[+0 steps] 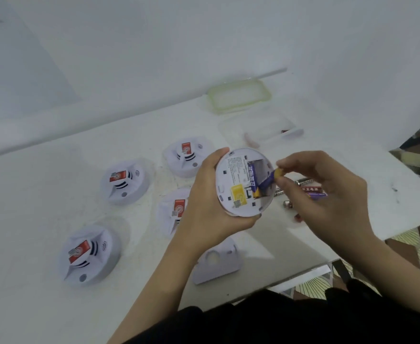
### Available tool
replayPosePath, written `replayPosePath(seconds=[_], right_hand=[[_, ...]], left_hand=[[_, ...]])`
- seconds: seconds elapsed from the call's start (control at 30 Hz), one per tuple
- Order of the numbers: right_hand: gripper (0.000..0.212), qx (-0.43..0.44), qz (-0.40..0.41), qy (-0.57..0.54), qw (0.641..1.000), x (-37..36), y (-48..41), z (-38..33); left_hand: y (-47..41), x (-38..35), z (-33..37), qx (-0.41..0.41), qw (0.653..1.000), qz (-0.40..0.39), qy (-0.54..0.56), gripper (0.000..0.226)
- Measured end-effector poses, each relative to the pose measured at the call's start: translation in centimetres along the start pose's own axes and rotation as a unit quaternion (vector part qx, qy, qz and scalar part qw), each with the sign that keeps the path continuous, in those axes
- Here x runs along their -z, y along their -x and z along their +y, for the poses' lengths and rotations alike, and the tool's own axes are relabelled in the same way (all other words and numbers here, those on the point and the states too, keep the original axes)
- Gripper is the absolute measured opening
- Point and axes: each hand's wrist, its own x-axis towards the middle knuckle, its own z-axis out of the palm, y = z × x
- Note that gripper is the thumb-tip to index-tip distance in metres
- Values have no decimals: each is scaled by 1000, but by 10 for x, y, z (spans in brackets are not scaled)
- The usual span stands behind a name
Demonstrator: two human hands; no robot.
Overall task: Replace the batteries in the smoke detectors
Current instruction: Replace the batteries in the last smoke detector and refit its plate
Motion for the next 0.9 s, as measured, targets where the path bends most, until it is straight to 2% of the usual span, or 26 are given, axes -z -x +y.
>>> replayPosePath(seconds=[0.07,0.13,0.27,0.37,0.53,0.73,0.9], right_hand=[[17,-60,16,-67,996,14,-3,10],[17,-90,6,-73,993,30,-8,23],[23,-128,-156,26,979,58,-17,56],[28,-54,-220,106,968,63,-18,74],[58,36,-256,88,962,63,-34,76],[61,110,-327,93,934,60,-53,84],[65,189,-320,136,918,60,-60,86]], left_hand=[[-3,-10,-1,23,1000,1,9,99],[-8,-19,1,30,1000,0,6,99],[-17,-31,8,37,999,10,-14,100],[-22,-40,13,29,999,9,-11,100],[-27,-52,23,25,999,-7,-26,98],[-32,-56,35,33,997,-15,-62,101],[-34,-57,37,35,998,-24,-40,97]])
